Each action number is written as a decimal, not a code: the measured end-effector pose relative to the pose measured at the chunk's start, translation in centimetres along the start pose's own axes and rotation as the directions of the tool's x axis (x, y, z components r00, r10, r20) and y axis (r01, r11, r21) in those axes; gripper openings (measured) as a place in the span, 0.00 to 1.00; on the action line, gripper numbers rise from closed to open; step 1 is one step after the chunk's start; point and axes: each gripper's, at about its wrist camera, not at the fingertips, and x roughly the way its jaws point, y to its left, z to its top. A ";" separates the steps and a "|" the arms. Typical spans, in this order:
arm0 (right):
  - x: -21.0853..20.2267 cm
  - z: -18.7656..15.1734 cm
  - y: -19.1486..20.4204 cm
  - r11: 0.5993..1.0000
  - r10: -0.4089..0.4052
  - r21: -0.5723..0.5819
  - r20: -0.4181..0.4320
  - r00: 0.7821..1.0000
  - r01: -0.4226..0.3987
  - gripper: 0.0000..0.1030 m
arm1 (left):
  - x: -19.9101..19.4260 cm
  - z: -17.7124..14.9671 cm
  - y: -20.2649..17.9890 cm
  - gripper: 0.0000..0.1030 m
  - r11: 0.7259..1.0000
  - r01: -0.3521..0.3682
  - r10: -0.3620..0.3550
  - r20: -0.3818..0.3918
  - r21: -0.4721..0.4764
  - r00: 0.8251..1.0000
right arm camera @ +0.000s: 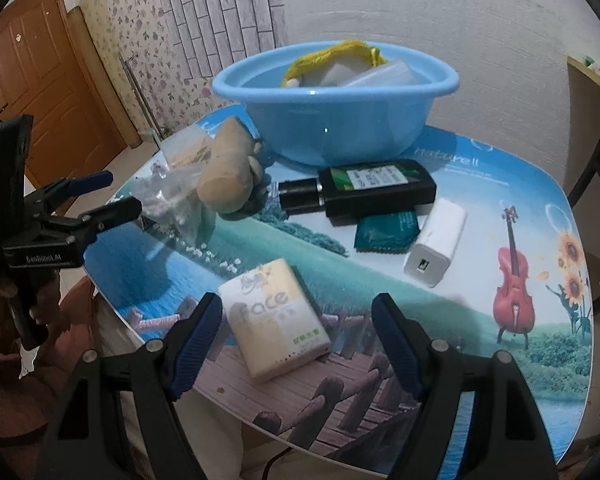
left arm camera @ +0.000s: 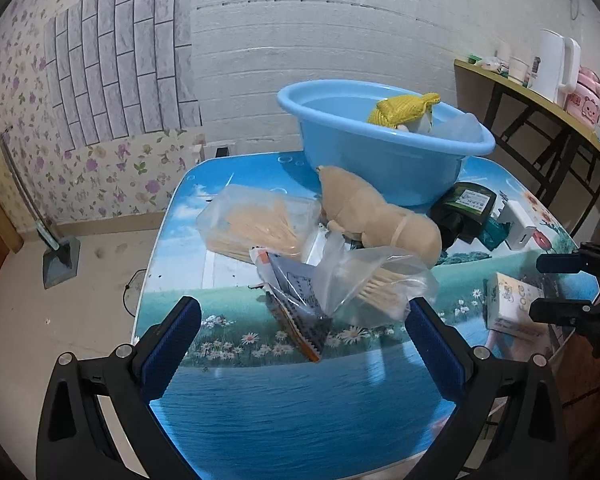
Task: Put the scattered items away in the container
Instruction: 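Withdraw both grippers from the basin back over the table, then grasp the toothpick bag with the left gripper while the right grasps the Face tissue pack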
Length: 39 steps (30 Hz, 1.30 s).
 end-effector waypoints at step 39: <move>1.5 -0.6 0.9 0.995 0.058 -0.079 -0.047 0.997 -0.062 0.45 | 3.0 0.9 -5.3 0.49 0.980 0.103 -0.098 -0.034 0.171 0.995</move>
